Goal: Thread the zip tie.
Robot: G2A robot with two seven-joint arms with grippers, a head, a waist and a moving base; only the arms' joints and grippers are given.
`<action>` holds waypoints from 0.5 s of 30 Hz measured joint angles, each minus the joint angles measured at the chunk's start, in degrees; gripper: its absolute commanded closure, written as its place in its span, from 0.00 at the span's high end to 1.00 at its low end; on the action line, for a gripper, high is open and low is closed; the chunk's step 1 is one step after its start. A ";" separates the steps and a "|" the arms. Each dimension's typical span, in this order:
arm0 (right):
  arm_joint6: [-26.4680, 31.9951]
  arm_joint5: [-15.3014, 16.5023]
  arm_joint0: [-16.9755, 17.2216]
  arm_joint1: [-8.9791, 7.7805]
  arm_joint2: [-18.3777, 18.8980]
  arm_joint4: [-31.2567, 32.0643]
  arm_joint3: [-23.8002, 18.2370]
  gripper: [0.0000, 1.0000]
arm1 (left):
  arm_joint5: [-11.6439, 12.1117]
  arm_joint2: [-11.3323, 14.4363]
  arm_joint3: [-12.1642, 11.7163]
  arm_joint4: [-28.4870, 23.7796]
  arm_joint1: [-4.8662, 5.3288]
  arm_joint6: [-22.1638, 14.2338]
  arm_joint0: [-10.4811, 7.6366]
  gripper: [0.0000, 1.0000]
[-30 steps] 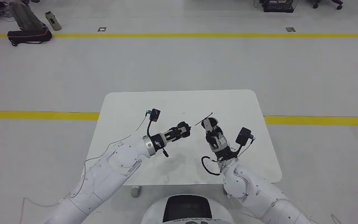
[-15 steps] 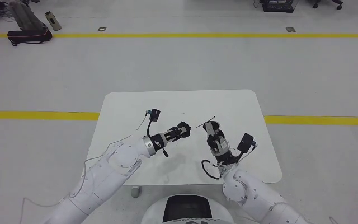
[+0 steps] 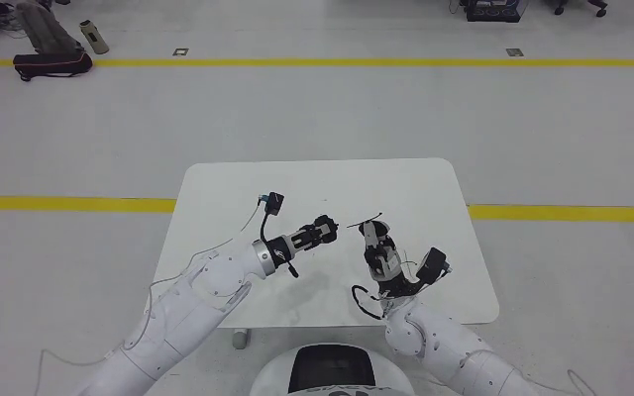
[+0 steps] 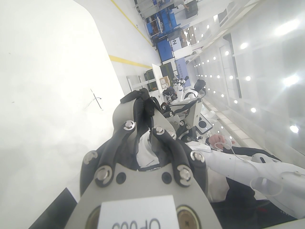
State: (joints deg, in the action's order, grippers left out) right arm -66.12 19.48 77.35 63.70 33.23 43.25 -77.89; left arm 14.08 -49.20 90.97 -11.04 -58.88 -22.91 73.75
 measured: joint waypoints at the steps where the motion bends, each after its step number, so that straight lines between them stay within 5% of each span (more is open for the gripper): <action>1: 0.03 0.00 0.02 -0.01 0.02 0.00 -0.02 0.00 | 0.00 0.00 0.00 0.00 0.00 0.00 0.00 0.00; 15: 1.77 0.02 0.57 0.90 1.83 0.85 0.85 0.00 | 0.00 0.00 0.00 0.00 0.00 0.00 0.00 0.00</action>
State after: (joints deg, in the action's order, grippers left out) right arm -64.35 19.50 77.91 64.60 35.07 44.09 -77.04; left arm 14.08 -49.20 90.97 -11.04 -58.88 -22.91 73.75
